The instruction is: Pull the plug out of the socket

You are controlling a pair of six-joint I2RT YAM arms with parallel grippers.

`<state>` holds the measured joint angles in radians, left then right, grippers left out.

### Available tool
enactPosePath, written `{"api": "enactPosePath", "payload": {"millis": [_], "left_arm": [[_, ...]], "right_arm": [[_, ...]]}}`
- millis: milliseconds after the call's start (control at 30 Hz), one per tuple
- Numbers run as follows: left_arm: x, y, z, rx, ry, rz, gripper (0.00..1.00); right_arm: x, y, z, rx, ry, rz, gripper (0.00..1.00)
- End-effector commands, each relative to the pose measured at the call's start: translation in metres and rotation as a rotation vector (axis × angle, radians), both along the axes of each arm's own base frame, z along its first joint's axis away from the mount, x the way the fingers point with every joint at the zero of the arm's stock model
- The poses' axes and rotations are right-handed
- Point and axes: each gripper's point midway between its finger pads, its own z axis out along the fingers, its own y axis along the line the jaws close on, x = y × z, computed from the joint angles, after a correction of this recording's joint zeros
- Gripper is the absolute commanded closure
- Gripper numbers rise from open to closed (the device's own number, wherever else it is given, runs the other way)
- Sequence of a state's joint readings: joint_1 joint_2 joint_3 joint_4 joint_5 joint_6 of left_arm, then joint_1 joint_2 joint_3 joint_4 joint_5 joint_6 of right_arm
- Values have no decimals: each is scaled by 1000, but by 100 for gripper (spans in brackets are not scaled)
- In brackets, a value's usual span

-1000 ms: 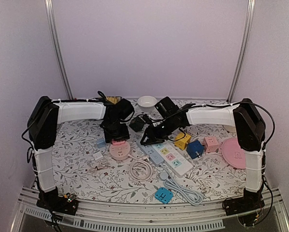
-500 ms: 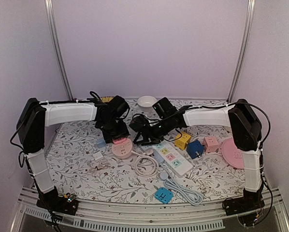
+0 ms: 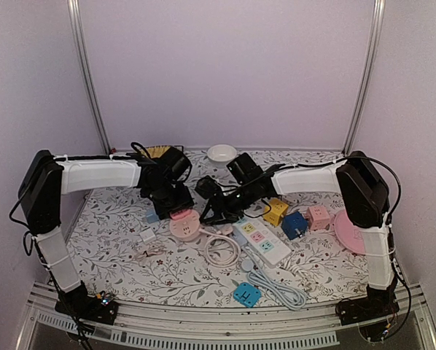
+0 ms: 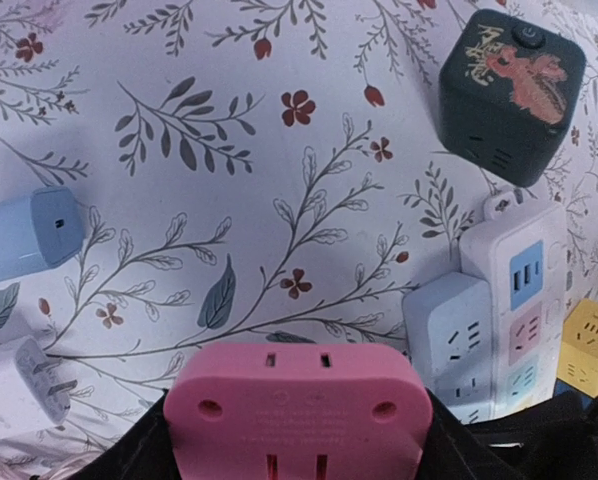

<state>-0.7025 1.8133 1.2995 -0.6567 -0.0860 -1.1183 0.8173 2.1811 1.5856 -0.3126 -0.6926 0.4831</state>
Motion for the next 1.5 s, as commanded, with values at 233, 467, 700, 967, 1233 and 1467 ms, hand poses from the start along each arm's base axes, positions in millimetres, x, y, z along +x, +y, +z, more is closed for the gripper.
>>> {"api": "enactPosePath", "payload": {"millis": [233, 467, 700, 967, 1233, 1467], "left_arm": [[-19, -1, -9, -29, 28, 36, 80], [-22, -1, -16, -31, 51, 60, 78], [-17, -2, -17, -33, 45, 82, 72], [-12, -1, -18, -21, 24, 89, 55], [-8, 4, -17, 33, 0, 66, 45], [-9, 9, -9, 92, -24, 52, 46]], "right_arm": [[13, 7, 32, 56, -110, -38, 52], [-16, 30, 29, 131, -33, 66, 64], [-23, 44, 13, 151, 49, 96, 80], [-27, 46, -35, 104, 199, 64, 91], [-29, 43, -61, 53, 287, 13, 94], [-27, 39, -66, 28, 297, -19, 94]]}}
